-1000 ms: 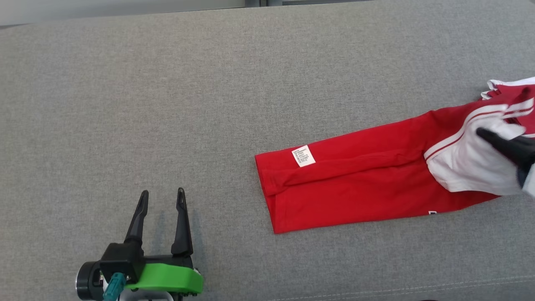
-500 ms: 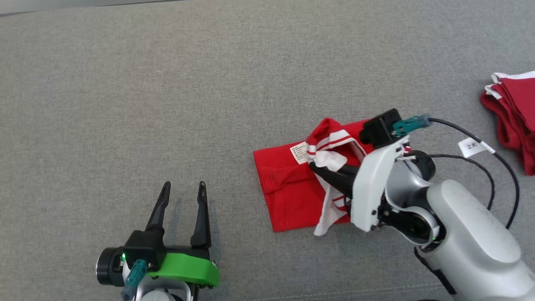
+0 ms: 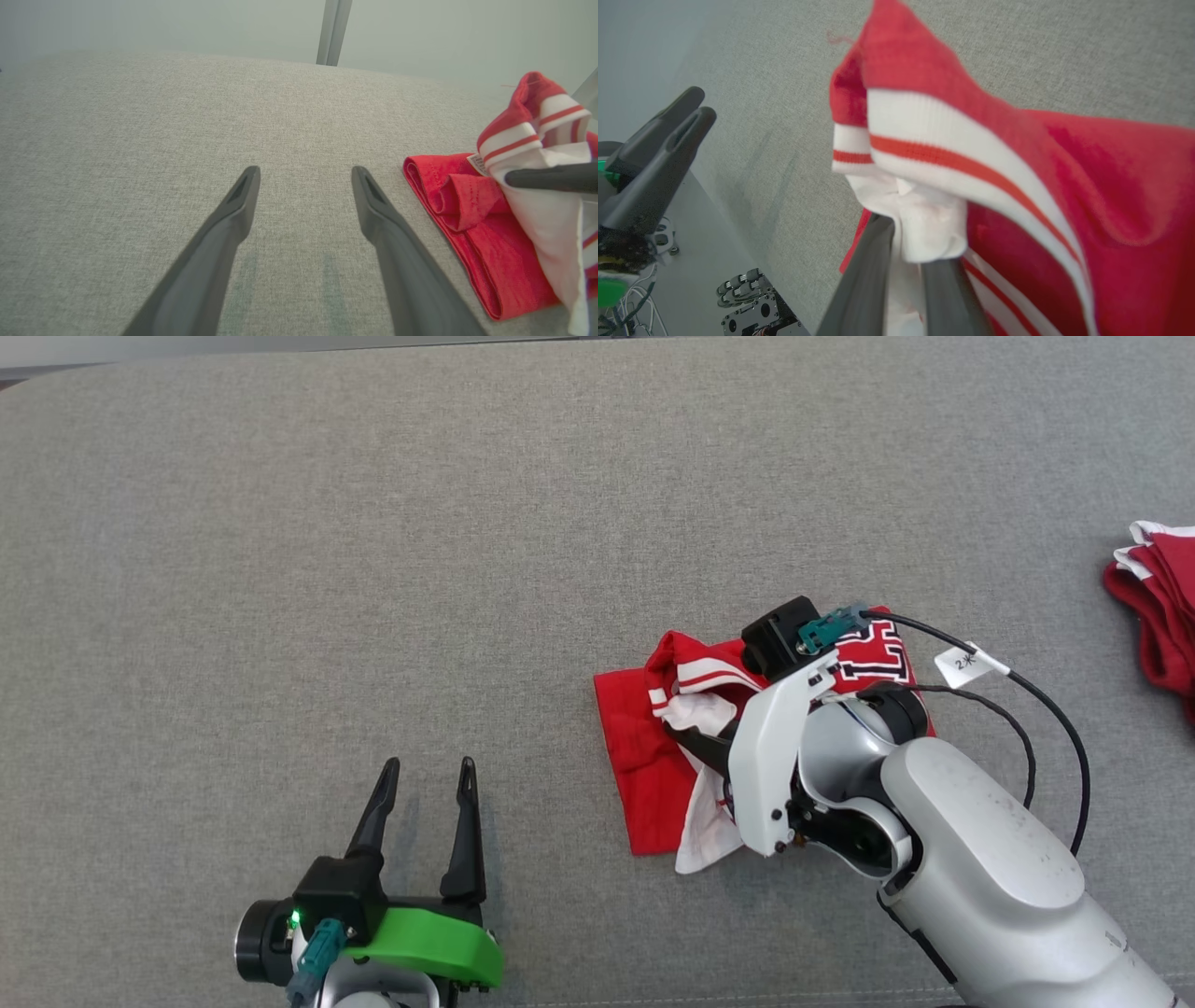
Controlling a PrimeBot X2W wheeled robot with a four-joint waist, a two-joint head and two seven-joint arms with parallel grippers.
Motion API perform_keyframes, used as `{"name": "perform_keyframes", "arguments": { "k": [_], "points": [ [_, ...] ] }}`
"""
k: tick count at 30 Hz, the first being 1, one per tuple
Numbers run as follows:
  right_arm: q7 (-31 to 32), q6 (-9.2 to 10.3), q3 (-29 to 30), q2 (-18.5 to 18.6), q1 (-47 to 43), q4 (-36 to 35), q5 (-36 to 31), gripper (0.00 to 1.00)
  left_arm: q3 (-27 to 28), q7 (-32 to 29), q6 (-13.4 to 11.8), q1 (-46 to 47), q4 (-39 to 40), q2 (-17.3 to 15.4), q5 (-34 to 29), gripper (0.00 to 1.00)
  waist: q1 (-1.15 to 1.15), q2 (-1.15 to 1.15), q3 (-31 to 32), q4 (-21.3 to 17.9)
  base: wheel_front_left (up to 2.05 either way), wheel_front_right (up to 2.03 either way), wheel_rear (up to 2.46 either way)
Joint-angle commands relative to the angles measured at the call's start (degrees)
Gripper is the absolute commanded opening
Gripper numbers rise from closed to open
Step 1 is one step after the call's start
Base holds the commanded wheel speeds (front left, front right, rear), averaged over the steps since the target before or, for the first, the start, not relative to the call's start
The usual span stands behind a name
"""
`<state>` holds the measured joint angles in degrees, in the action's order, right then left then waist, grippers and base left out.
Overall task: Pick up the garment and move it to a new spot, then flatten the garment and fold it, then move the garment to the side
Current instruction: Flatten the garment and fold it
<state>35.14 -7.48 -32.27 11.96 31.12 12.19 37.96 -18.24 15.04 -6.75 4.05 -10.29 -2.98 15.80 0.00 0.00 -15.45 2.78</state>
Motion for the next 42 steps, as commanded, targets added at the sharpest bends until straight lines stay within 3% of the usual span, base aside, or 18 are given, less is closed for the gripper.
{"name": "perform_keyframes", "arguments": {
  "k": [1,3,4,5,6,12,17,22,28,34,38,42],
  "points": [
    [-0.8,-0.01,0.5,-0.2,0.7,0.9,-0.4,0.03,0.0,0.2,-0.1,-0.2,-0.2,0.0,0.3,1.00,0.00,0.00,0.1,0.2,0.00,0.00,0.00],
    [-2.0,-0.01,0.9,-0.8,0.8,1.5,-0.6,0.18,-0.1,0.2,0.0,-0.3,-0.3,0.0,0.4,1.00,0.00,0.00,0.3,0.3,0.00,0.00,0.00],
    [-2.7,-0.01,1.2,-1.3,0.7,1.8,-0.4,0.40,-0.2,0.2,0.0,-0.4,-0.4,0.0,0.5,1.00,0.00,0.00,0.4,0.3,0.00,0.00,0.00],
    [-3.5,-0.01,1.3,-1.9,0.6,1.8,0.0,0.83,-0.2,0.2,-0.1,-0.5,-0.5,0.1,0.6,1.00,0.00,0.00,0.5,0.3,0.00,0.00,0.00],
    [-4.2,-0.01,1.5,-2.3,0.2,1.8,0.4,1.00,-0.2,0.2,-0.1,-0.7,-0.5,0.0,0.7,1.00,0.00,0.00,0.7,0.2,0.00,0.00,0.00],
    [-8.1,-0.01,2.8,-2.0,-3.7,-4.3,5.7,1.00,0.8,0.2,-0.2,-1.6,-0.6,0.0,0.7,1.00,0.00,0.00,2.2,0.0,0.00,0.00,0.00],
    [-12.0,0.00,7.3,2.1,-7.9,-13.4,8.0,1.00,1.5,0.2,-0.3,-3.0,-0.3,0.0,0.8,1.00,0.00,0.00,3.6,-0.7,0.00,0.00,0.00],
    [-18.7,0.00,12.9,8.3,-11.9,-19.2,3.3,1.00,2.3,0.2,-0.9,-4.8,0.4,0.0,1.2,1.00,0.00,0.00,5.1,-1.9,0.00,0.00,0.00],
    [-29.9,-0.01,17.8,13.5,-16.6,-18.1,-5.2,1.00,2.7,0.2,-1.0,-6.3,1.7,0.0,1.5,1.00,0.00,0.00,6.8,-2.9,0.00,0.00,0.00],
    [-41.6,0.02,20.6,16.0,-21.7,-14.2,-14.3,1.00,3.5,0.2,-0.6,-7.0,2.2,0.0,0.2,1.00,0.00,0.00,7.8,-2.7,0.00,0.00,0.00],
    [-48.0,0.03,24.3,14.6,-26.0,-9.6,-19.3,1.00,4.8,0.2,0.0,-7.0,2.1,-0.3,-1.0,1.00,0.00,0.00,8.8,-2.5,0.00,0.00,0.00],
    [-50.2,0.03,27.8,12.1,-29.5,-5.6,-22.5,1.00,5.8,0.2,1.3,-6.5,1.5,-0.9,-2.4,1.00,0.00,0.00,10.0,-2.2,0.00,0.00,0.00]
  ]
}}
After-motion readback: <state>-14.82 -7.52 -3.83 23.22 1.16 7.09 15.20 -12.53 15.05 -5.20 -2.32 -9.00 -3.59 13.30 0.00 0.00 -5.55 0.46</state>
